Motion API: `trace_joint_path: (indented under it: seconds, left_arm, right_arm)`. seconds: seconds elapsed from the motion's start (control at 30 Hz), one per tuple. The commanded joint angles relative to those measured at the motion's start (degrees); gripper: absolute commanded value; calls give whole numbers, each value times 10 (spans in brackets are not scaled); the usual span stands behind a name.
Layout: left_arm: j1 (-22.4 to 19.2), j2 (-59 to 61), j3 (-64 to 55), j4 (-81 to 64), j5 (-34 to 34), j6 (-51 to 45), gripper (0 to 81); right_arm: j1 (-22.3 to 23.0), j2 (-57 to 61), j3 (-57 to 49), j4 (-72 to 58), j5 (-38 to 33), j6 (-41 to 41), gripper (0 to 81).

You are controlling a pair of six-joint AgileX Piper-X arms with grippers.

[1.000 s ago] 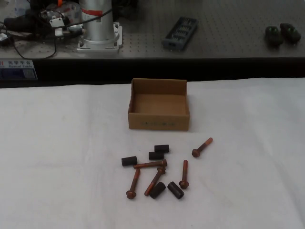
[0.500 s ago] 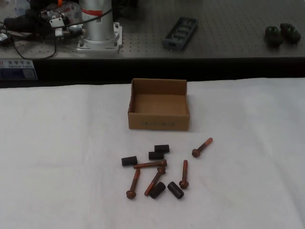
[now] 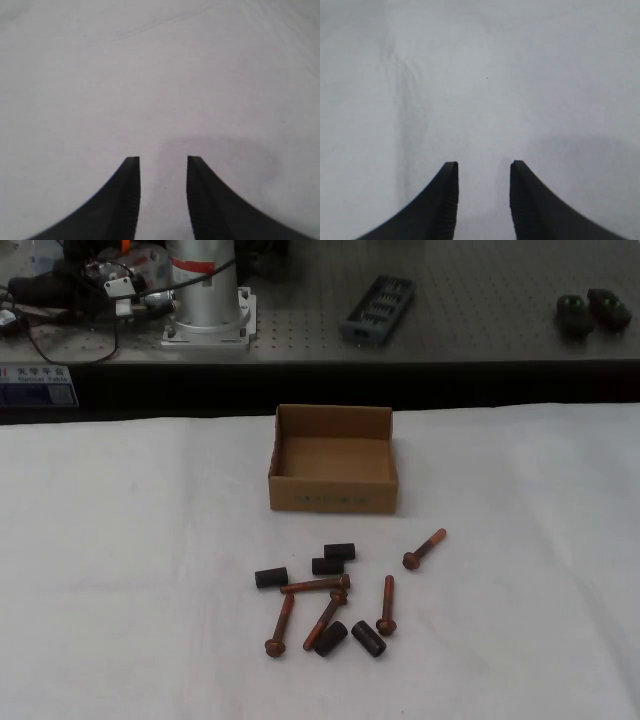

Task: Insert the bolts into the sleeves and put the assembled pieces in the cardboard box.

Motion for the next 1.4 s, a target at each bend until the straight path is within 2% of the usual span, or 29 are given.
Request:
trace_joint_path:
  seconds: [0.0, 0.6, 0.8, 0.87, 1.0, 1.13, 1.27, 1.37]
  left_arm:
    - [1, -1, 5, 32, 2, -7, 237]
    - [1, -1, 5, 32, 2, -5, 237]
    - [1, -1, 5, -14, 9, 8, 237]
    - [1, -1, 5, -39, 41, -20, 237]
    - [1, -1, 5, -80, 196, -150, 237]
    - [1, -1, 5, -93, 319, -215, 237]
    - [1, -1, 5, -98, 338, -235, 237]
    - [1, -1, 5, -110, 338, -298, 237]
  right_arm:
    - [-3, -1, -6, -3, -2, -3, 268]
    - [-3, -1, -6, -3, -2, -3, 268]
    - [-3, -1, -6, -15, -2, -3, 268]
    - [-3, -1, -6, -17, -6, 2, 268]
    - [-3, -1, -6, -19, -7, 68, 268]
    - [-3, -1, -6, -39, -4, 116, 268]
    - [-3, -1, -6, -46, -8, 164, 268]
    - [-3, -1, -6, -46, -19, 187, 268]
